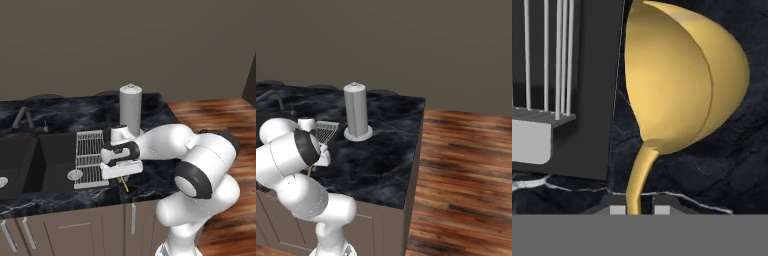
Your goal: Organize the utensils by type. Pick up the wooden spoons from the counter and place them in the open cabinet. Then pick up the metallic utensils from the counter and place them in the open drawer.
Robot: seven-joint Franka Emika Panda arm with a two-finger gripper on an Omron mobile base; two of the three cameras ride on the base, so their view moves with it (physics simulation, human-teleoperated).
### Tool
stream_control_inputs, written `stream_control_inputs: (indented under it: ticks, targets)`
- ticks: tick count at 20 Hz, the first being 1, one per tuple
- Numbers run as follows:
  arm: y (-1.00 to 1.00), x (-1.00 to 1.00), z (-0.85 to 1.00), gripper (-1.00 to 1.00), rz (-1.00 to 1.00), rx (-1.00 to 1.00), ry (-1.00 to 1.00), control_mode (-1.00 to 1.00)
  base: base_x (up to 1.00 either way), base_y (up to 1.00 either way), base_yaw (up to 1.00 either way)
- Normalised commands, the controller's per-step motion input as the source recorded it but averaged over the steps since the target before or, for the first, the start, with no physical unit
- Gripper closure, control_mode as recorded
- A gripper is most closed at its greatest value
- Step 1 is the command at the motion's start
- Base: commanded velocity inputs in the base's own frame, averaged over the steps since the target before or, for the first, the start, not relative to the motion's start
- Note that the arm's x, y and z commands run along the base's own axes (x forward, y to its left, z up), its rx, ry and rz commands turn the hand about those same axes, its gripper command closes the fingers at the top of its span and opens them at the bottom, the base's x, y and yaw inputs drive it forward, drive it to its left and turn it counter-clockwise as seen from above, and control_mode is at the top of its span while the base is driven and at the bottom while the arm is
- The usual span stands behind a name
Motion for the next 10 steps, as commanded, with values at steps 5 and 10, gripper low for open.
stream_control_inputs:
  ticks: [5,10]
  targets:
    - [-0.2,0.0,0.67,1.0,0.09,-0.07,-0.06,-1.0,0.0,0.0,0.0]
    - [-0.32,0.0,0.86,1.0,0.11,0.0,-0.11,-1.0,0.0,0.0,0.0]
